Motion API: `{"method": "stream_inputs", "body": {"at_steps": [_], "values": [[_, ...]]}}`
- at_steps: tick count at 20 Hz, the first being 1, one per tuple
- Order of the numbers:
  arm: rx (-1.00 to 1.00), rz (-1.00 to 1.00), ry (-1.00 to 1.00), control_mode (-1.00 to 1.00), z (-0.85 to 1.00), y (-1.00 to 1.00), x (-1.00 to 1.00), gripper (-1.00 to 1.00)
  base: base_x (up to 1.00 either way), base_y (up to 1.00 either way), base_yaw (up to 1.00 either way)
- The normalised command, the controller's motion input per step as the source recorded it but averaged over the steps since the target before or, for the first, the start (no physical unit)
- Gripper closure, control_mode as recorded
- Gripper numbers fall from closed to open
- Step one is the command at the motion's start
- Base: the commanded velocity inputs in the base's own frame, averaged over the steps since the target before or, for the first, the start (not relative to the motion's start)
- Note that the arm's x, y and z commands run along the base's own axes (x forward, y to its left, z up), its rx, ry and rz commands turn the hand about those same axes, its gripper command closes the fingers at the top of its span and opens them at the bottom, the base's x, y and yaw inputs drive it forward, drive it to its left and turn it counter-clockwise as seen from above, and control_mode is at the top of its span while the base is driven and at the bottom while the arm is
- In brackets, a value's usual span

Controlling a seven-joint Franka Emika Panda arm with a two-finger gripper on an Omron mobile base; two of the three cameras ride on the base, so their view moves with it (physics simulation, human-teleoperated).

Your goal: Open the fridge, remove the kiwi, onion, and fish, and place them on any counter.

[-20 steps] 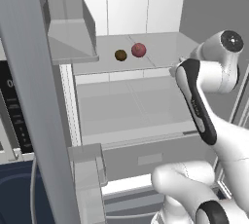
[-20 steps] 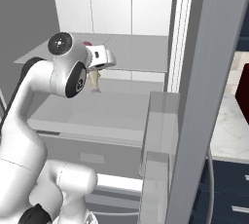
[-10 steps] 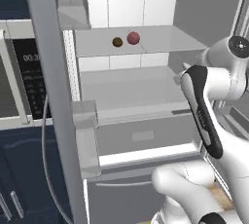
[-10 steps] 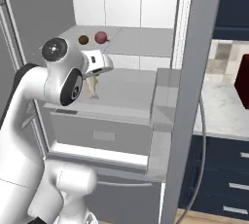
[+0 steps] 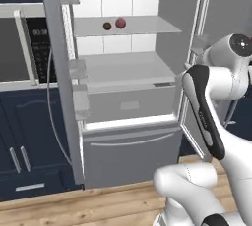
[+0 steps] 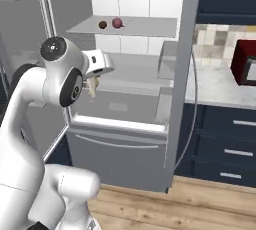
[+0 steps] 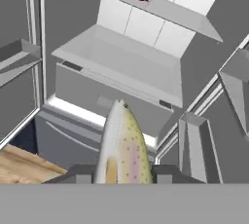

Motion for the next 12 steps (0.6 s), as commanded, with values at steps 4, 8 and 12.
{"method": "stream_inputs", "body": {"at_steps": [4, 8, 12], "values": [[0.0, 0.0, 0.0, 1.0, 0.0, 0.0, 0.0, 1.0, -0.53, -1.0, -0.02], [0.0, 0.0, 0.0, 1.0, 0.0, 0.0, 0.0, 1.0, 0.27, -1.0, -0.07], [0.0, 0.0, 0.0, 1.0, 0.0, 0.0, 0.0, 1.0, 0.36, -1.0, -0.12]]}}
